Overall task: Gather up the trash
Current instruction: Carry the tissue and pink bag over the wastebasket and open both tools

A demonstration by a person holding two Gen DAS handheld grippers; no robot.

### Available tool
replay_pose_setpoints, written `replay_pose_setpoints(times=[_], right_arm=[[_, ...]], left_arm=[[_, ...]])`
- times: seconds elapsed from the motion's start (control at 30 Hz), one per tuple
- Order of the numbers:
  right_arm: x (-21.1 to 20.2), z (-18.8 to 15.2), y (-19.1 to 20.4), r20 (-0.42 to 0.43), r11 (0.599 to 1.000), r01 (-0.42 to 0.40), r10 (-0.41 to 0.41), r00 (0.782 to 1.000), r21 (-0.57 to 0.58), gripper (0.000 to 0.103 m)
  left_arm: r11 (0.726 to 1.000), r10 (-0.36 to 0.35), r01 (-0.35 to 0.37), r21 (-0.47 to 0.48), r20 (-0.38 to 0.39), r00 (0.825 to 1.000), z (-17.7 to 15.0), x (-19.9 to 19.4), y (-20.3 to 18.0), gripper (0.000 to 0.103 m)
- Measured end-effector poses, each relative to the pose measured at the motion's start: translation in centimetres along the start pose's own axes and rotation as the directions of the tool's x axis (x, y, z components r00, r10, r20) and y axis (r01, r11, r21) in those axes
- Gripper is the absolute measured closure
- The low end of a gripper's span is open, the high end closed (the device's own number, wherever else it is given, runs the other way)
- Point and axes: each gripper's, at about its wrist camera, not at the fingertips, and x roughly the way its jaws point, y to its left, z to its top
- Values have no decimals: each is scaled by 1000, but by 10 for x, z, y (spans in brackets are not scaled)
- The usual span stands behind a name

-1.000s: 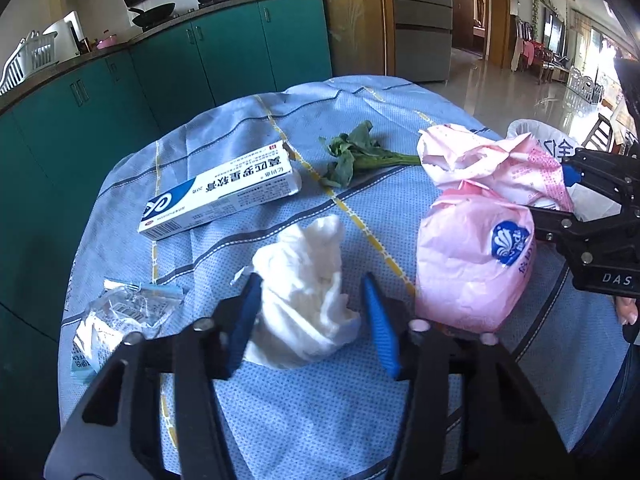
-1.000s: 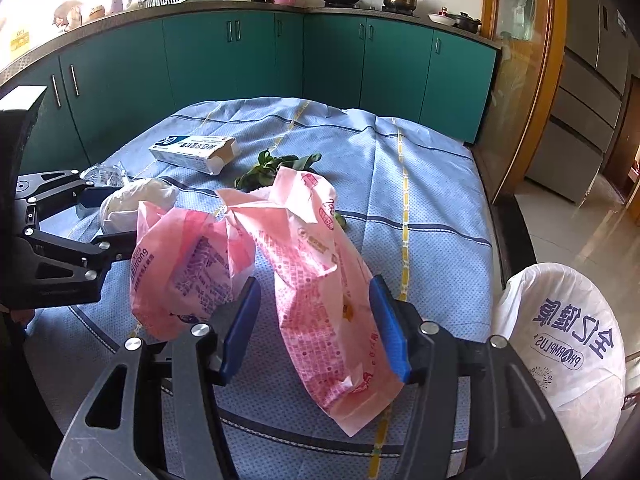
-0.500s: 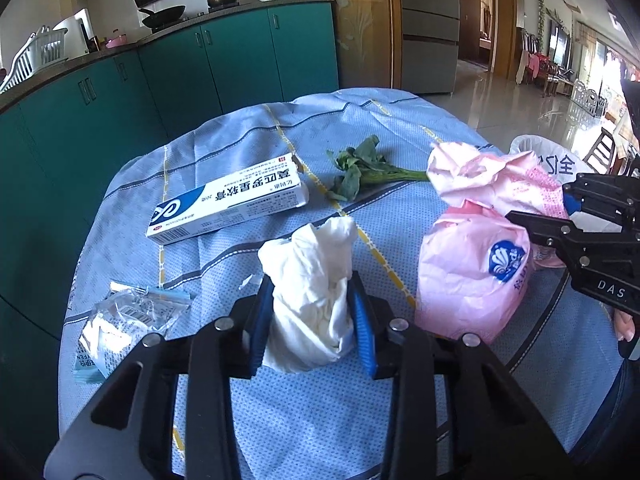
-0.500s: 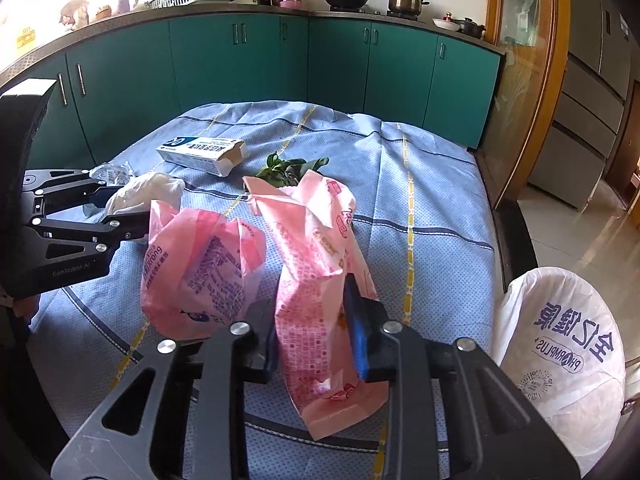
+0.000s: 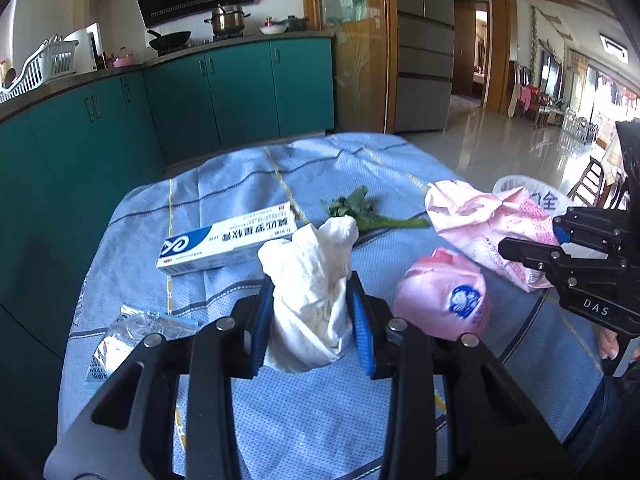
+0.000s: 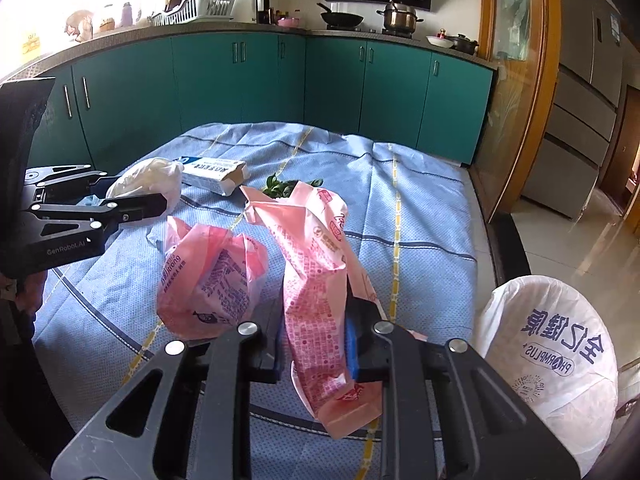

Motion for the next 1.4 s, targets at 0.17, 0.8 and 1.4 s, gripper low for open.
replay_pose_setpoints(times=[0.17,0.8,1.4], right_arm=[[-9,-1,-5,24,1000,-5,4,1000,25,80],[-95,-23,-98,148,912,305,-353,924,275,82],[-113,-75,-168,-49,747,503,-538,842,435,82]], left_arm=[[1000,0,0,-5,74,997,5,-13,-2,67],[993,-108,114,-15,214,971,46,-47,-41,67],[875,-460,462,145,-48,887,64,62,-276,67]])
